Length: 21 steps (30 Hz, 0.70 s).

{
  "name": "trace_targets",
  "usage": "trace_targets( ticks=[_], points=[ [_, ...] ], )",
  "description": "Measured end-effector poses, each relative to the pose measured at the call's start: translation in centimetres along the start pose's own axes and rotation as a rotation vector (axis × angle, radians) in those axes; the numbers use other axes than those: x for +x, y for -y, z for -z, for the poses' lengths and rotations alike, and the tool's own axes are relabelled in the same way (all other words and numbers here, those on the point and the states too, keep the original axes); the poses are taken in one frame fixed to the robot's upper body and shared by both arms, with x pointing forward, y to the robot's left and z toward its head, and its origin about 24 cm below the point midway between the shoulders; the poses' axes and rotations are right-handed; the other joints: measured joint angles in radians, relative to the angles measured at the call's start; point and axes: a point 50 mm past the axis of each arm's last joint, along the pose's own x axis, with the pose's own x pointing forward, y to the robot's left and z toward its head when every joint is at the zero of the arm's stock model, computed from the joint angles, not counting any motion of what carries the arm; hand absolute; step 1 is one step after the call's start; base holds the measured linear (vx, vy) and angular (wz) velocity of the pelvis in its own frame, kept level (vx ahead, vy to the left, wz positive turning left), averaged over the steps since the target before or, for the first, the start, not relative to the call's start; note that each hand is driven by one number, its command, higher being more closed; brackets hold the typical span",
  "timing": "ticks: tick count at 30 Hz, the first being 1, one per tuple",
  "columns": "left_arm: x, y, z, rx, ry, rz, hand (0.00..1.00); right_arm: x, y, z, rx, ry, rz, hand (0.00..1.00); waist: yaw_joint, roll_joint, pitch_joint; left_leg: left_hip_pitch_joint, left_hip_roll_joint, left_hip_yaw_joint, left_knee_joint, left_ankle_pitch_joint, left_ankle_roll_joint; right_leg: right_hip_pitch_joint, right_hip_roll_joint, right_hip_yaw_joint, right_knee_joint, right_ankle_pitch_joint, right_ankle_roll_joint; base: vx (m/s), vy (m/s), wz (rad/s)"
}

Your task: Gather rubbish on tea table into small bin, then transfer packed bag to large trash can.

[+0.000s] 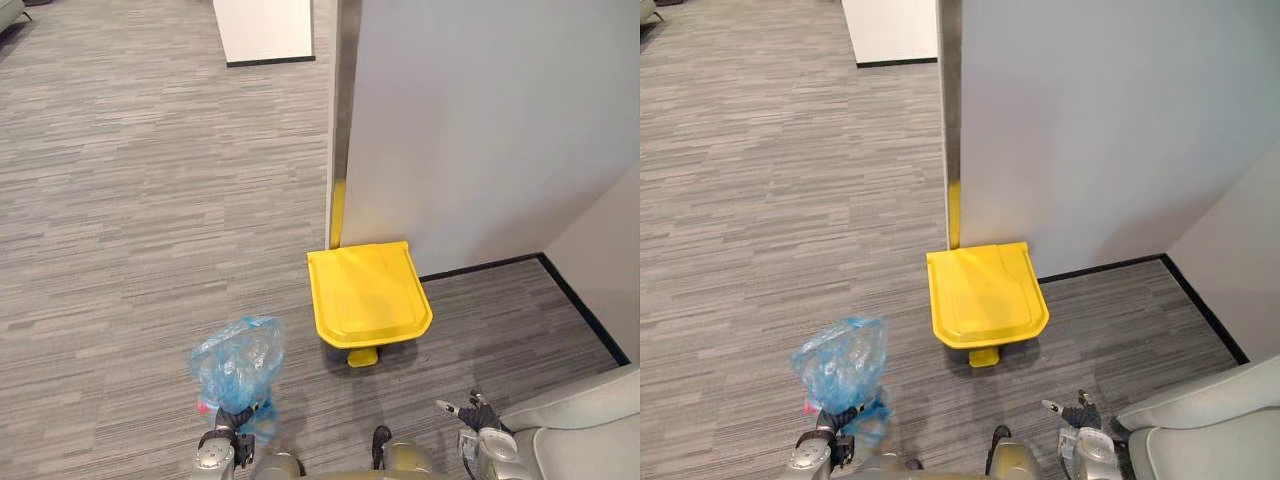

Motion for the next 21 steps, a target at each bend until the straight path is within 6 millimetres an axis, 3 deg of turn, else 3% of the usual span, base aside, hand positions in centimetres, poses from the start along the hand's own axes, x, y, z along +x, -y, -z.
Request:
trace_targets(
  ticks=[2, 5, 6, 8, 10, 13, 16, 21],
  points=[
    [0.4, -0.3, -0.9, 0.015, 0.024, -0.002, 1.00, 0.0, -0.3, -0.5, -0.007, 0.023, -0.009, 0.00, 0.000, -0.015, 0.011, -0.002, 0.004, -0.005, 0.050, -0.040, -0.005, -0.046, -0.002, -0.015, -0.101, 0.006, 0.004, 0.15, -0.074, 0.20],
    [1.2, -0.1, -2.8, 0.011, 0.080, 0.001, 1.00, 0.0, -0.1, -0.6, 0.005, 0.025, 0.004, 0.00, -0.001, -0.033, 0.028, 0.007, 0.001, -0.033, 0.135, -0.109, -0.050, -0.055, 0.010, -0.017, -0.226, 0.030, -0.005, 0.25, -0.146, 0.34],
    [1.5, 0.4, -3.6, 0.005, 0.100, 0.009, 1.00, 0.1, 0.4, -0.7, 0.012, 0.025, 0.023, 0.00, -0.003, -0.017, 0.037, 0.028, 0.009, -0.052, 0.147, -0.134, -0.070, -0.048, 0.017, -0.006, -0.185, 0.068, 0.006, 0.40, -0.159, 0.36],
    [1.7, 1.6, -4.6, 0.001, 0.136, 0.045, 1.00, 0.1, 1.1, -0.8, 0.054, 0.028, 0.053, 0.00, -0.004, 0.009, 0.042, 0.066, 0.020, -0.074, 0.084, -0.132, -0.078, -0.058, 0.028, -0.010, -0.118, 0.041, 0.013, 0.40, -0.123, 0.35],
    [1.7, 2.0, -5.2, 0.005, 0.159, 0.061, 1.00, -0.4, 2.0, -0.4, 0.095, 0.029, 0.086, 0.00, -0.005, 0.010, 0.042, 0.105, 0.022, -0.098, 0.050, -0.130, -0.082, -0.064, 0.026, -0.020, -0.040, 0.009, -0.029, 0.30, -0.101, 0.31],
    [1.6, 2.7, -5.3, -0.004, 0.166, 0.076, 1.00, -0.7, 3.9, 0.2, 0.188, 0.020, 0.165, 0.00, -0.025, 0.008, 0.038, 0.158, 0.044, -0.134, 0.025, -0.138, -0.093, -0.060, 0.012, -0.056, 0.083, -0.084, -0.044, 0.25, -0.090, 0.33],
    [1.6, 3.1, -5.4, -0.014, 0.168, 0.083, 1.00, -0.7, 3.8, 0.2, 0.228, 0.019, 0.177, 0.00, -0.028, 0.013, 0.035, 0.173, 0.052, -0.133, -0.015, -0.117, -0.128, -0.064, 0.017, -0.067, 0.086, -0.099, -0.054, 0.19, -0.053, 0.05],
    [1.2, 2.8, -5.6, -0.021, 0.193, 0.073, 1.00, -0.8, 3.0, 0.5, 0.271, 0.004, 0.184, 0.00, -0.027, 0.008, 0.010, 0.174, 0.041, -0.118, -0.054, -0.084, -0.143, -0.067, 0.017, -0.060, 0.058, -0.092, -0.062, 0.10, -0.015, -0.03]
  ],
)
